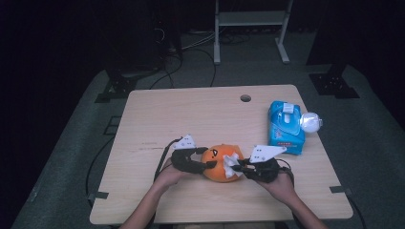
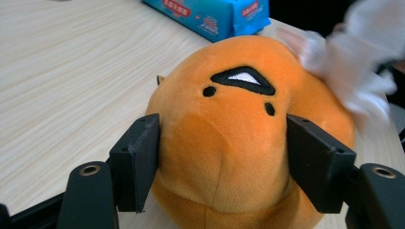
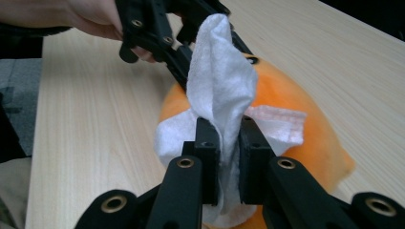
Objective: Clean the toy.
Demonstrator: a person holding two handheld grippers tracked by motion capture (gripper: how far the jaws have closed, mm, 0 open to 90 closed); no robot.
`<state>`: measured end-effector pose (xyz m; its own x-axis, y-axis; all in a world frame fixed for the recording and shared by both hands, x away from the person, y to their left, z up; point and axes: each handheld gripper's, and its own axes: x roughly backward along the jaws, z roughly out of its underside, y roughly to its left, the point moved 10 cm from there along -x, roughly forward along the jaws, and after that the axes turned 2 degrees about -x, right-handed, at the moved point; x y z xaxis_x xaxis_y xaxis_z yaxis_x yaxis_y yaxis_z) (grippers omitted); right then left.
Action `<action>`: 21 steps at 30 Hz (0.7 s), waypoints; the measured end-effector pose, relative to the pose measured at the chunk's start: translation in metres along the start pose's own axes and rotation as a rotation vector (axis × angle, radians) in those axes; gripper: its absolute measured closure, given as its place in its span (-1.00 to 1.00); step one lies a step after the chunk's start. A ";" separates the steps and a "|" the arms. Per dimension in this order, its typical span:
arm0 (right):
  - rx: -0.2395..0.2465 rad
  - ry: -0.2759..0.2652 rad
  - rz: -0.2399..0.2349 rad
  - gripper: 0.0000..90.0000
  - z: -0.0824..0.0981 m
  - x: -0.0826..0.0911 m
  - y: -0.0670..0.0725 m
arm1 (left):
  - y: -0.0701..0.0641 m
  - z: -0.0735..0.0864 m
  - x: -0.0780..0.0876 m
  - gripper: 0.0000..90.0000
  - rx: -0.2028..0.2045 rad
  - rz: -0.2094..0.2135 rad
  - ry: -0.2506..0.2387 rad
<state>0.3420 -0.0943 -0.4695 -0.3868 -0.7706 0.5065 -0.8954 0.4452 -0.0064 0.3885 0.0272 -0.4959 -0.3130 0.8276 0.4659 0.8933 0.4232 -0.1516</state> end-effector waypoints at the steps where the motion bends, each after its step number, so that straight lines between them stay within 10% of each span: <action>1: 0.010 0.000 -0.003 0.78 -0.001 -0.003 0.001 | 0.001 0.001 0.001 -0.30 0.007 -0.004 0.001; 9: -0.055 0.003 0.020 0.78 0.013 0.014 -0.020 | 0.002 0.003 0.004 -0.31 0.016 0.004 -0.002; 21: 0.002 0.015 -0.016 0.78 0.004 0.000 0.000 | -0.004 0.004 0.003 -0.40 -0.043 0.014 0.018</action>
<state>0.3409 -0.0959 -0.4735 -0.3690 -0.7706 0.5197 -0.9018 0.4321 0.0003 0.3829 0.0292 -0.4973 -0.2946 0.8263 0.4800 0.9107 0.3950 -0.1211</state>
